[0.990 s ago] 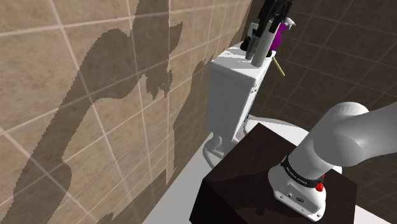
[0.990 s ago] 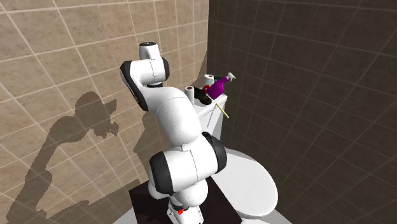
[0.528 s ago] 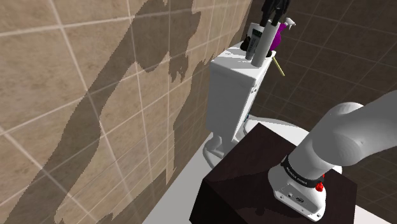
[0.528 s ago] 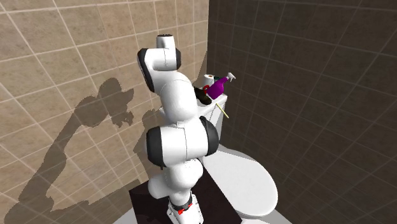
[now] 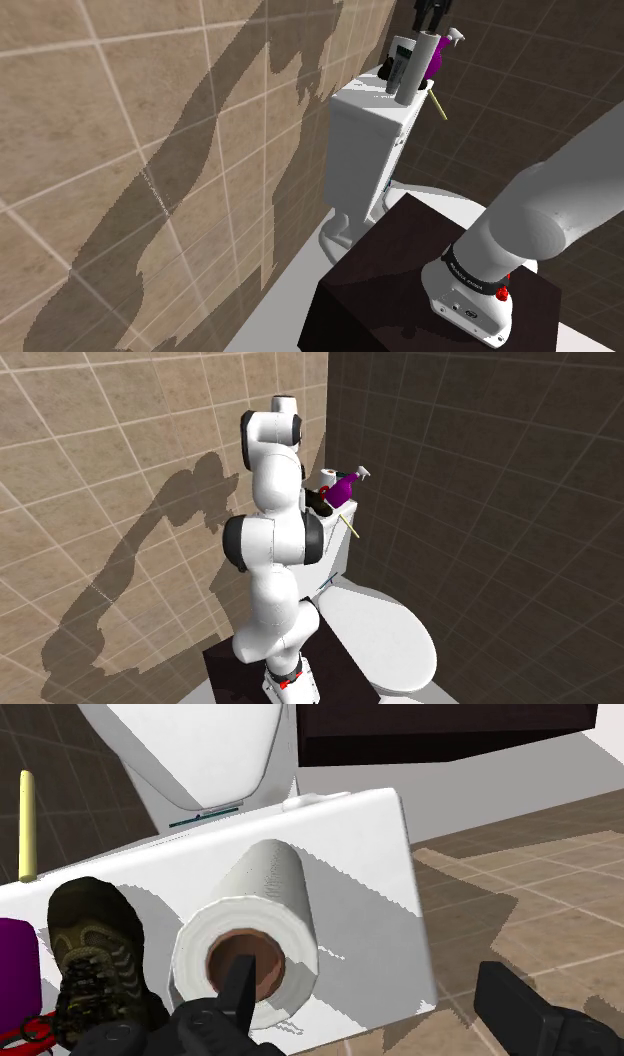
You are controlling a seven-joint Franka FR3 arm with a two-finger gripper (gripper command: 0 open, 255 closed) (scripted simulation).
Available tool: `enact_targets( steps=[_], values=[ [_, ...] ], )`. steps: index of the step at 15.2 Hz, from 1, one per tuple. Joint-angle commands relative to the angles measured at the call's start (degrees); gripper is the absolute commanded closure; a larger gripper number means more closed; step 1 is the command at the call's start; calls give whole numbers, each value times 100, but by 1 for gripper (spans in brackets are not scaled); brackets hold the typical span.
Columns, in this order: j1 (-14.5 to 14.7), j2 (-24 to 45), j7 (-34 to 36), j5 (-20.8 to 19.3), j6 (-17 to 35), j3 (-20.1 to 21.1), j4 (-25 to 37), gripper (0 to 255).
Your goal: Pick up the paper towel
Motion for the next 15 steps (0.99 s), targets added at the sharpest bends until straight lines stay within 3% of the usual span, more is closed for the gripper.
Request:
enact_targets(
  steps=[1,3,4,11,13,14,15],
  values=[
    [-99,426,-319,132,-155,-215,464,0],
    [-247,983,-648,352,-356,-424,1080,0],
    [-259,995,-655,357,-361,-419,1094,0],
    [-221,761,-591,250,289,-373,240,0],
    [-221,761,-591,250,290,-372,239,0],
    [-218,755,-585,247,298,-369,225,255],
    [-219,761,-587,250,294,-370,235,255]
  ],
)
